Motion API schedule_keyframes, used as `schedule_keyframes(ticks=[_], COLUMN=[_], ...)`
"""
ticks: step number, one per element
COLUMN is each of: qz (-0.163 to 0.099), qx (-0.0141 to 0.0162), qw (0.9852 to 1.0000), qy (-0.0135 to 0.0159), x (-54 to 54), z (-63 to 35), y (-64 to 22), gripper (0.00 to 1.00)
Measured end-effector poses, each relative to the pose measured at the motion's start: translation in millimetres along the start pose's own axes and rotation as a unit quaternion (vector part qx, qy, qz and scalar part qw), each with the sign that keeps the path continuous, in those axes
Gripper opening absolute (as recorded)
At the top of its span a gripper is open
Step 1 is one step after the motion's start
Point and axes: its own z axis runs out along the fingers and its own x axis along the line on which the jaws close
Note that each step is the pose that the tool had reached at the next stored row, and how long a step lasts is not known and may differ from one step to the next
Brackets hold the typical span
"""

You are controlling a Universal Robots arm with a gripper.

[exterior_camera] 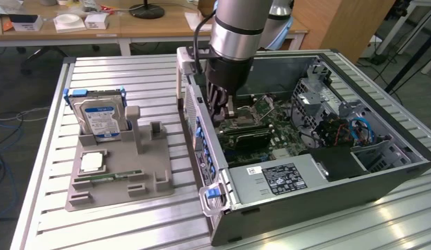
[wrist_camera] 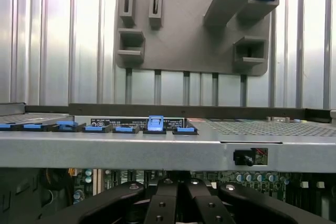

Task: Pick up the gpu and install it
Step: 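Press down on the gpu until it lock into place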

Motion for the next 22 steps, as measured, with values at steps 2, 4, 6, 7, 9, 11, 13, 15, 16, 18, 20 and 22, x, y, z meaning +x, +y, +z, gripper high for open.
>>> schedule_keyframes(ticks=[2, 4, 6, 7, 9, 11, 13, 15, 16, 18, 20, 22], qz=[0.000, 0.000, 0.000, 0.000, 0.000, 0.000, 0.000, 0.000, 0.000, 0.000, 0.000, 0.000], qx=[-0.0001, 0.0001, 0.0002, 0.0002, 0.0002, 0.0001, 0.0002, 0.0003, 0.0005, 0.0011, 0.0019, 0.0030], qw=[1.0000, 1.0000, 1.0000, 1.0000, 1.0000, 1.0000, 1.0000, 1.0000, 1.0000, 1.0000, 1.0000, 1.0000], qy=[0.0001, -0.0001, -0.0001, -0.0001, -0.0001, 0.0000, -0.0001, -0.0001, -0.0001, -0.0001, 0.0001, 0.0001], x=[0.0, 0.0, 0.0, 0.0, 0.0, 0.0, 0.0, 0.0, 0.0, 0.0, 0.1, 0.0], z=[-1.3, -1.7, -1.7, -1.7, -1.8, -2.2, -2.3, -2.2, -2.1, -1.6, -1.0, 0.0], y=[0.1, 0.2, 0.2, 0.2, 0.2, 1.1, 1.5, 1.6, 2.0, 2.7, 3.1, 3.1], gripper=[0.11, 0.11, 0.11, 0.11, 0.11, 0.11, 0.11, 0.11, 0.11, 0.11, 0.11, 0.11])
